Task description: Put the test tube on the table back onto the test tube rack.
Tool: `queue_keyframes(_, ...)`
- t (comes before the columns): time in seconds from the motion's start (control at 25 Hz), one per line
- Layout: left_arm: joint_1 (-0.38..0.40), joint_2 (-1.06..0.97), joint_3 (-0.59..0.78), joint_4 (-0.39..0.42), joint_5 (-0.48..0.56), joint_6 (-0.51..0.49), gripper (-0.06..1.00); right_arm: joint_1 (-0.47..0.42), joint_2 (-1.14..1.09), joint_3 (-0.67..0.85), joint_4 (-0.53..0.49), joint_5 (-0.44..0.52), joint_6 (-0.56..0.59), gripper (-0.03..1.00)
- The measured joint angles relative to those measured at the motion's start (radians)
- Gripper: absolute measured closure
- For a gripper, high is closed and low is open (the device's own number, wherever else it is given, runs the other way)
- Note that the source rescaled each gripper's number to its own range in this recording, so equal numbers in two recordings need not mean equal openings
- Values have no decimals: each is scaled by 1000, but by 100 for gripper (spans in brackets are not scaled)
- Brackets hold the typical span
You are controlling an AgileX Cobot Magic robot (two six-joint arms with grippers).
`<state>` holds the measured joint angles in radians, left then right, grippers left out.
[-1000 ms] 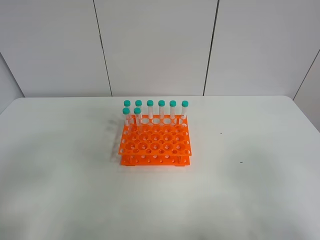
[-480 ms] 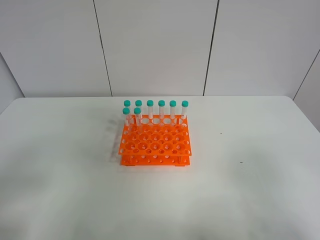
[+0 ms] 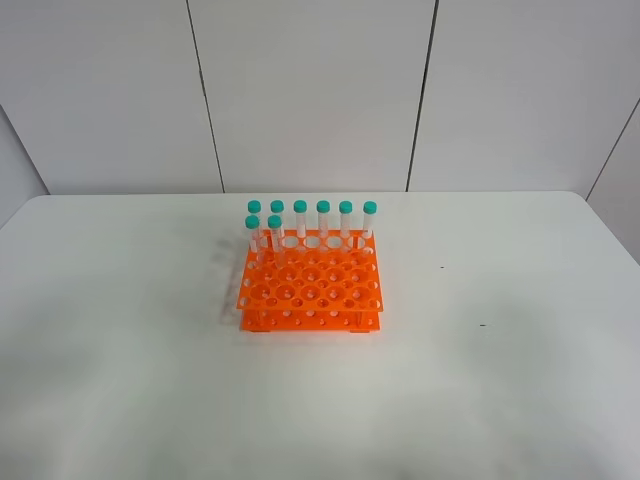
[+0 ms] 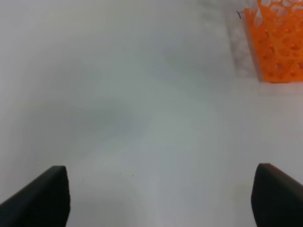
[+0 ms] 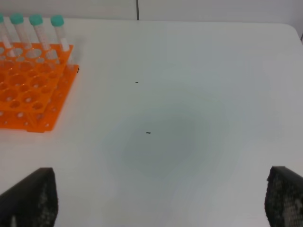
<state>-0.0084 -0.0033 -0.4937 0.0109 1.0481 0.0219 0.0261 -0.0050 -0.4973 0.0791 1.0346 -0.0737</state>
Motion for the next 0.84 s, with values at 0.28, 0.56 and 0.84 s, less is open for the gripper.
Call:
queue_keyframes(0.28, 0, 0, 0, 0, 0, -1, -5, 0, 0, 0, 0, 0, 0, -3)
queue_keyframes(0.56, 0, 0, 0, 0, 0, -1, -5, 0, 0, 0, 0, 0, 0, -3)
queue_keyframes(0.84, 0, 0, 0, 0, 0, -1, -5, 0, 0, 0, 0, -2, 0, -3)
